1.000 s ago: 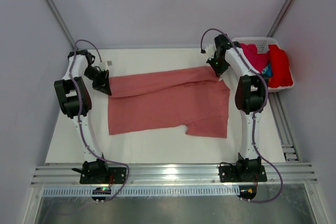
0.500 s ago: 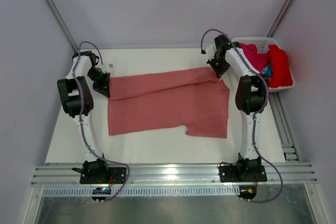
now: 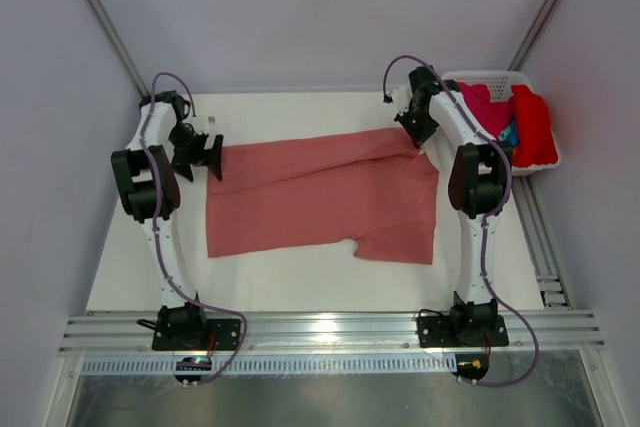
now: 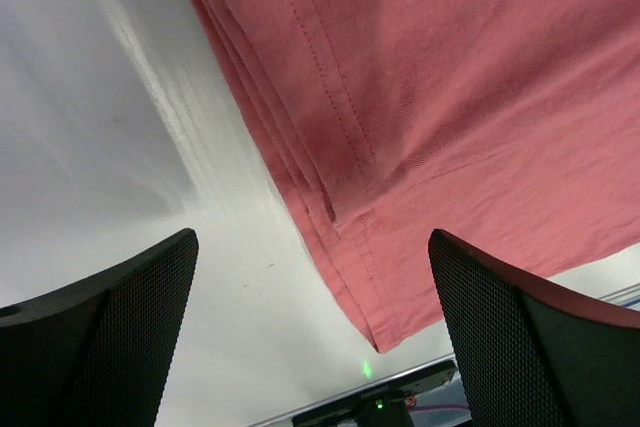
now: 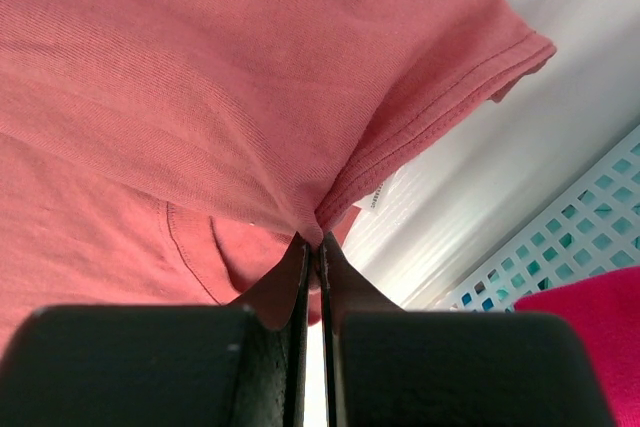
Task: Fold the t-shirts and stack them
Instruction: Fold the tshirt
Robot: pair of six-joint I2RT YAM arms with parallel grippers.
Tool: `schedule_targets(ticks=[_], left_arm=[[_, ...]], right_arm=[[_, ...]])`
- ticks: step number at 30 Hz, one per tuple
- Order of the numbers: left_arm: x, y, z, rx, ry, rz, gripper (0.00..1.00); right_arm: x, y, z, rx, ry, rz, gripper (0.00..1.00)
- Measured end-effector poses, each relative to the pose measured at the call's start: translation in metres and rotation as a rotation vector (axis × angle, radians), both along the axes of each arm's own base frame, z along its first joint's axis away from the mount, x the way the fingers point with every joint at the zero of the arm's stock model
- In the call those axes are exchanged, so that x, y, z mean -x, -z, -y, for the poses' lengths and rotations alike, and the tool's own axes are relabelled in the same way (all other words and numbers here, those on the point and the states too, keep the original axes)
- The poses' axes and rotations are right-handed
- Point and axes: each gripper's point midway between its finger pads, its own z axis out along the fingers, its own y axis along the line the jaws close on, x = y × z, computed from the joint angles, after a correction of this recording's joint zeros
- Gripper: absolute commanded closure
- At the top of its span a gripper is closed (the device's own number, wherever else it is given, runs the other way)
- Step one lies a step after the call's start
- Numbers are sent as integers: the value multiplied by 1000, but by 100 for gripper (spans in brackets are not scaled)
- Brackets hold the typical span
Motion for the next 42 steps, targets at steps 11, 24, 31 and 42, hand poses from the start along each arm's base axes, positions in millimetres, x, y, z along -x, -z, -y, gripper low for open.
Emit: schedule_targets(ticks=[11, 24, 31, 42], left_arm=[[-34, -26, -1, -32, 14, 123, 1], [-38, -27, 9, -31, 37, 136, 1], [-31, -20, 11, -19, 38, 107, 1], [-28, -17, 11, -17, 38, 94, 1]], right_arm=[[-16, -22, -7, -31, 18, 71, 96], [-38, -34, -26, -24, -9, 167, 36], [-16, 6, -12, 41, 4, 107, 34], [32, -10, -46, -156, -152, 62, 34]])
